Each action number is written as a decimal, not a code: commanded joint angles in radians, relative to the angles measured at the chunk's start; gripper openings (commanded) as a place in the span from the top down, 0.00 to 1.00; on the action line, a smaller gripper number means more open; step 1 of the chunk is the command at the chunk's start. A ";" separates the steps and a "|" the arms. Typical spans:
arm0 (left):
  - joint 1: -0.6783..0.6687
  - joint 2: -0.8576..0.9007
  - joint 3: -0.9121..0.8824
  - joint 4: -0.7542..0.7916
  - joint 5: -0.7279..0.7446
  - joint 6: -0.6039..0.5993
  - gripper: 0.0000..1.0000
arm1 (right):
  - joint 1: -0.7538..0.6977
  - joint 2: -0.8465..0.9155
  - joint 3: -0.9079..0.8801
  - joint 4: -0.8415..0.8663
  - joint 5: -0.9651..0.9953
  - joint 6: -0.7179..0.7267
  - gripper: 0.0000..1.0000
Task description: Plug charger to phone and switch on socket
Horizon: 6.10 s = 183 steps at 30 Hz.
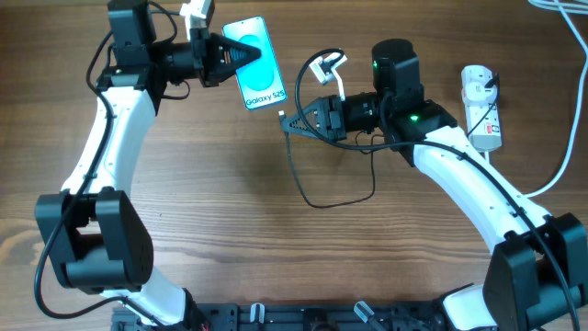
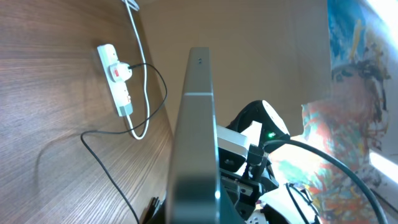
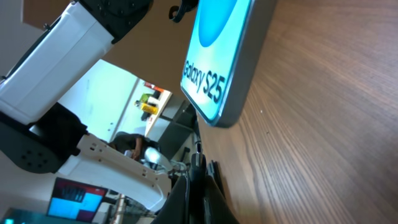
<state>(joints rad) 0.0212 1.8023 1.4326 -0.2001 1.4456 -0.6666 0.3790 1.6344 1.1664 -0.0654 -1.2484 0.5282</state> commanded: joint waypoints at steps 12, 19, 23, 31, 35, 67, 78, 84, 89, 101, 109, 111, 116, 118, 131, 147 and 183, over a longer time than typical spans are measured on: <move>-0.068 -0.022 0.008 0.007 -0.011 0.031 0.96 | 0.014 -0.006 0.002 0.035 -0.024 0.049 0.96; -0.045 -0.022 0.008 0.030 0.008 0.017 0.96 | 0.014 -0.006 0.002 0.035 -0.024 0.063 0.96; -0.017 -0.022 0.008 0.135 0.032 -0.118 0.96 | 0.015 -0.006 0.002 0.049 0.000 0.084 0.96; -0.029 -0.022 0.008 0.175 0.032 -0.153 0.96 | 0.014 -0.006 0.002 0.118 0.002 0.130 0.96; -0.037 -0.022 0.008 0.175 0.032 -0.153 0.96 | 0.014 -0.006 0.002 0.121 0.002 0.134 0.96; -0.057 -0.022 0.008 0.174 0.076 -0.069 0.96 | 0.010 -0.005 0.002 0.136 -0.002 0.156 0.96; -0.068 -0.022 0.008 0.174 0.076 -0.070 0.96 | 0.010 -0.005 0.002 0.137 0.000 0.156 0.96; -0.070 -0.022 0.008 0.175 0.082 -0.070 0.96 | 0.002 -0.005 0.002 0.182 0.002 0.190 0.96; -0.070 -0.022 0.008 0.175 0.093 -0.070 0.96 | -0.020 -0.005 0.002 0.182 0.021 0.209 0.96; -0.069 -0.022 0.008 0.175 0.082 -0.048 0.96 | -0.019 -0.005 0.002 0.199 0.005 0.234 0.96; -0.069 -0.022 0.008 0.175 0.055 -0.084 0.96 | -0.016 -0.005 0.002 0.169 -0.043 0.231 0.96; -0.069 -0.022 0.008 0.176 0.041 -0.098 0.96 | -0.016 -0.005 0.002 0.169 -0.058 0.230 0.96; -0.069 -0.022 0.008 0.175 0.037 -0.106 0.96 | -0.015 -0.005 0.002 0.166 -0.074 0.231 0.96; -0.069 -0.022 0.008 0.175 0.033 -0.116 0.96 | -0.015 -0.005 0.002 0.165 -0.080 0.231 0.96; -0.069 -0.022 0.008 0.175 0.019 -0.135 0.96 | -0.016 -0.005 0.002 0.164 -0.091 0.233 0.96; -0.069 -0.022 0.008 0.175 -0.002 -0.180 0.96 | -0.018 -0.005 0.002 0.166 -0.103 0.250 0.96; -0.070 -0.022 0.008 0.183 -0.004 -0.231 0.96 | -0.031 -0.005 0.002 0.160 -0.113 0.259 0.96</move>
<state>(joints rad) -0.0444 1.8023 1.4334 -0.0242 1.4364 -0.8864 0.3443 1.6341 1.1599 0.0937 -1.3537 0.7826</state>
